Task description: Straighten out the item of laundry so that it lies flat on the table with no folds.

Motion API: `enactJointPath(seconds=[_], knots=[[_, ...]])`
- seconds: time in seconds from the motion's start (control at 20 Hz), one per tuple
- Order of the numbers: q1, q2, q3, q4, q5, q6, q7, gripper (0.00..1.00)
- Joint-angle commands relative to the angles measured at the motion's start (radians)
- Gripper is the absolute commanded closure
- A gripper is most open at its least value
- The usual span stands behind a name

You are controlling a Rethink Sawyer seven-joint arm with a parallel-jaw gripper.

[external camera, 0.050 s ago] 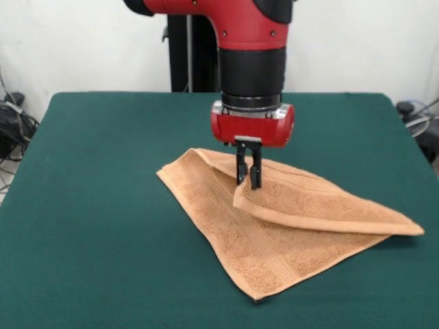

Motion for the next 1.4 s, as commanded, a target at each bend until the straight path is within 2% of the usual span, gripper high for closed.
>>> enactJointPath(seconds=[0.05,0.25,0.6,1.05,1.4], knots=[[0.003,-0.058,0.107,0.219,-0.036,-0.054,0.137,1.0],[0.013,-0.09,0.102,0.27,-0.014,-0.03,0.15,1.0],[0.008,-0.092,0.121,0.296,-0.003,-0.02,0.136,1.0],[0.052,-0.132,0.076,0.4,-0.002,-0.065,0.18,1.0],[0.116,-0.204,0.031,0.479,0.043,-0.076,0.244,1.0]])
